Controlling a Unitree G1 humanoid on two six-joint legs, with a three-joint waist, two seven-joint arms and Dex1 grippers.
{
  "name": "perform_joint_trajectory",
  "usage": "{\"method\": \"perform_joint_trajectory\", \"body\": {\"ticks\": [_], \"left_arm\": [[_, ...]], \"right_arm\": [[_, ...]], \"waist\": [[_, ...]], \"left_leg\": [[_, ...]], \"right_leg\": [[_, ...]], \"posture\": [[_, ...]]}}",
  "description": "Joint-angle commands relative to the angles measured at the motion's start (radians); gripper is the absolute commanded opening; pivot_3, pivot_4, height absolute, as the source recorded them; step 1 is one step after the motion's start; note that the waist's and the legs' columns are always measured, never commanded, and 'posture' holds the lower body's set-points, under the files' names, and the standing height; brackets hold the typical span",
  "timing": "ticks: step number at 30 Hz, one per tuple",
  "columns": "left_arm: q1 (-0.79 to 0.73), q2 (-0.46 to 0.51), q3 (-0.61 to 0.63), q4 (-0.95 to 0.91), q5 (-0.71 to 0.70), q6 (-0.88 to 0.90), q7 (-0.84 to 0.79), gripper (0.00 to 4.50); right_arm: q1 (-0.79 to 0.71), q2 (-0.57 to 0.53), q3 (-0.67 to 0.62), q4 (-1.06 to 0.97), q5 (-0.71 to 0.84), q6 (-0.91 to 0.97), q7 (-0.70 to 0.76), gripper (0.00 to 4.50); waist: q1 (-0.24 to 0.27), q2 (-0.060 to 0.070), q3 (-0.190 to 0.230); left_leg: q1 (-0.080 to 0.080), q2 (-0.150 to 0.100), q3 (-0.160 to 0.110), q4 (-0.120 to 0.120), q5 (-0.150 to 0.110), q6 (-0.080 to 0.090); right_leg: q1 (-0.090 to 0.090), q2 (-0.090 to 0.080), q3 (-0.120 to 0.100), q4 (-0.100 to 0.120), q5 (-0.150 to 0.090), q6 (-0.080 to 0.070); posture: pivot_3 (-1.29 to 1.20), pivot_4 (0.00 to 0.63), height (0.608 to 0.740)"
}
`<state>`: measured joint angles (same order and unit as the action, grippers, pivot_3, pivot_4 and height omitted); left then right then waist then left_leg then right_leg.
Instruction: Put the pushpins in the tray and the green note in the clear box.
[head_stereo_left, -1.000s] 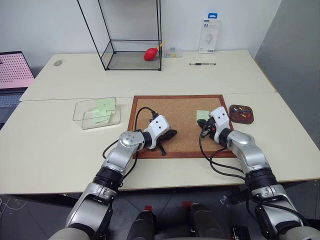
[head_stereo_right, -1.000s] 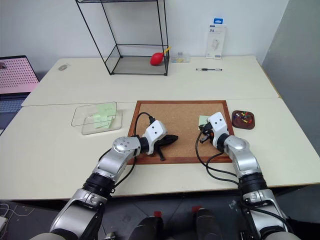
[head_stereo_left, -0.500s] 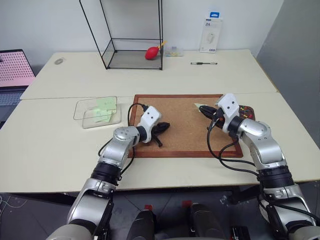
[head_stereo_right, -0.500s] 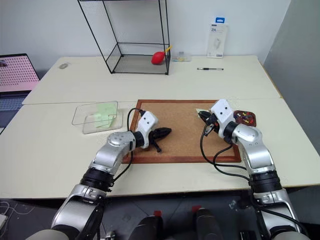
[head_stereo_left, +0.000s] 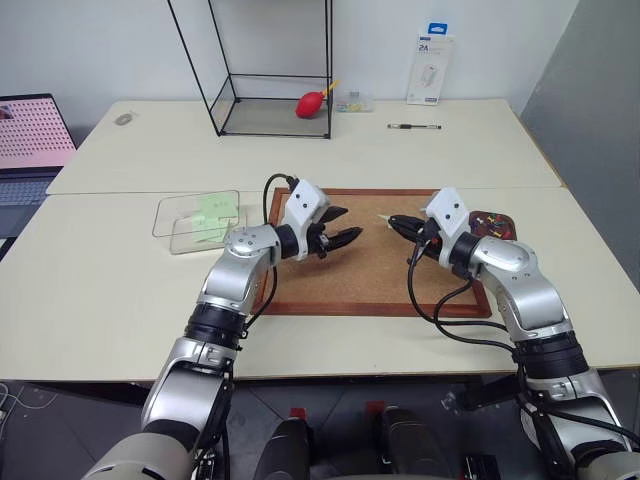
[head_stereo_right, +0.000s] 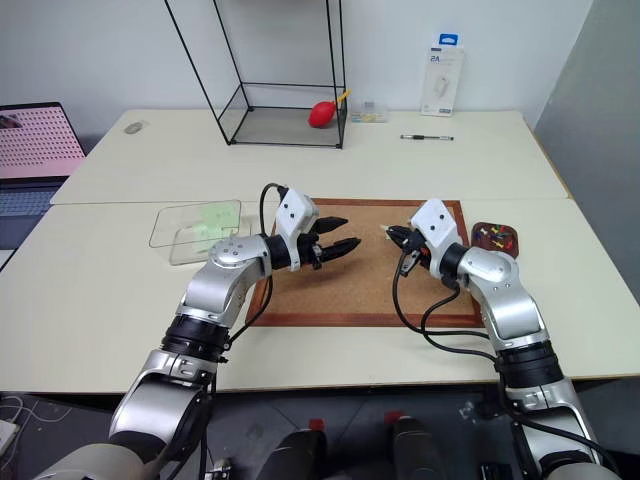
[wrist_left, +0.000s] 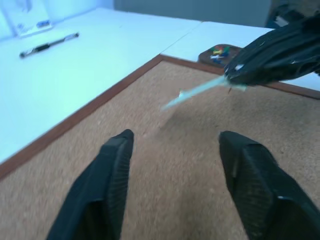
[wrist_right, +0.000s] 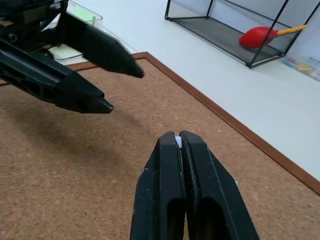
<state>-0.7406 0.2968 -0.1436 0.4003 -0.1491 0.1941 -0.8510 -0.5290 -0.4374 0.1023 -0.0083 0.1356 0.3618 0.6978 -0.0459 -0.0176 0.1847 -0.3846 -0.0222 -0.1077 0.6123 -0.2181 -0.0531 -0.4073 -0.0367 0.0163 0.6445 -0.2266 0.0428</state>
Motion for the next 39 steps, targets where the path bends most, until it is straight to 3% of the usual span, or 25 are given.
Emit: {"method": "perform_joint_trajectory", "body": {"ticks": [1, 4, 19, 23, 24, 39], "left_arm": [[-0.056, -0.008, -0.023, 0.072, 0.044, -0.136, -0.021, 3.76], [-0.087, -0.012, -0.045, 0.147, 0.070, -0.216, -0.056, 4.38], [-0.262, -0.108, -0.047, 0.493, 0.098, -0.424, -0.168, 4.38], [-0.281, -0.118, -0.033, 0.542, 0.095, -0.430, -0.195, 3.86], [-0.283, -0.117, -0.034, 0.551, 0.099, -0.432, -0.203, 3.54], [-0.306, -0.125, -0.016, 0.634, 0.114, -0.463, -0.214, 0.96]], "right_arm": [[-0.023, -0.023, -0.003, -0.094, 0.017, 0.080, 0.008, 0.00], [-0.031, -0.027, -0.010, -0.140, 0.042, 0.159, 0.010, 0.00], [-0.083, -0.016, -0.044, -0.254, 0.165, 0.424, -0.029, 0.00], [-0.083, -0.012, -0.048, -0.262, 0.183, 0.441, -0.047, 0.00], [-0.082, -0.013, -0.049, -0.266, 0.186, 0.444, -0.050, 0.00], [-0.080, -0.019, -0.043, -0.277, 0.216, 0.457, -0.070, 0.00]], "waist": [[0.001, 0.000, 0.000], [0.001, 0.000, 0.000], [0.005, -0.001, 0.000], [0.004, -0.001, 0.000], [0.004, -0.001, 0.000], [0.004, -0.001, 0.000]], "left_leg": [[0.000, 0.000, 0.000, 0.000, 0.000, 0.000], [0.000, 0.000, 0.000, 0.000, 0.000, 0.000], [-0.002, 0.000, 0.000, 0.000, 0.000, 0.000], [-0.002, 0.000, 0.000, 0.000, 0.000, 0.000], [-0.002, 0.000, -0.001, 0.000, 0.000, 0.000], [-0.003, 0.000, -0.001, 0.000, 0.000, 0.000]], "right_leg": [[0.000, 0.000, 0.000, 0.000, 0.000, 0.000], [0.000, 0.000, 0.000, 0.000, 0.000, 0.000], [-0.001, 0.000, -0.001, 0.000, 0.000, 0.000], [-0.001, 0.000, -0.001, 0.000, 0.000, 0.000], [-0.001, 0.000, -0.001, 0.000, 0.000, 0.000], [-0.002, 0.000, -0.001, 0.000, 0.000, 0.000]], "posture": [[0.00, 0.150, 0.740], [0.00, 0.150, 0.740], [0.00, 0.150, 0.740], [0.00, 0.150, 0.740], [0.00, 0.150, 0.740], [0.00, 0.150, 0.740]]}}
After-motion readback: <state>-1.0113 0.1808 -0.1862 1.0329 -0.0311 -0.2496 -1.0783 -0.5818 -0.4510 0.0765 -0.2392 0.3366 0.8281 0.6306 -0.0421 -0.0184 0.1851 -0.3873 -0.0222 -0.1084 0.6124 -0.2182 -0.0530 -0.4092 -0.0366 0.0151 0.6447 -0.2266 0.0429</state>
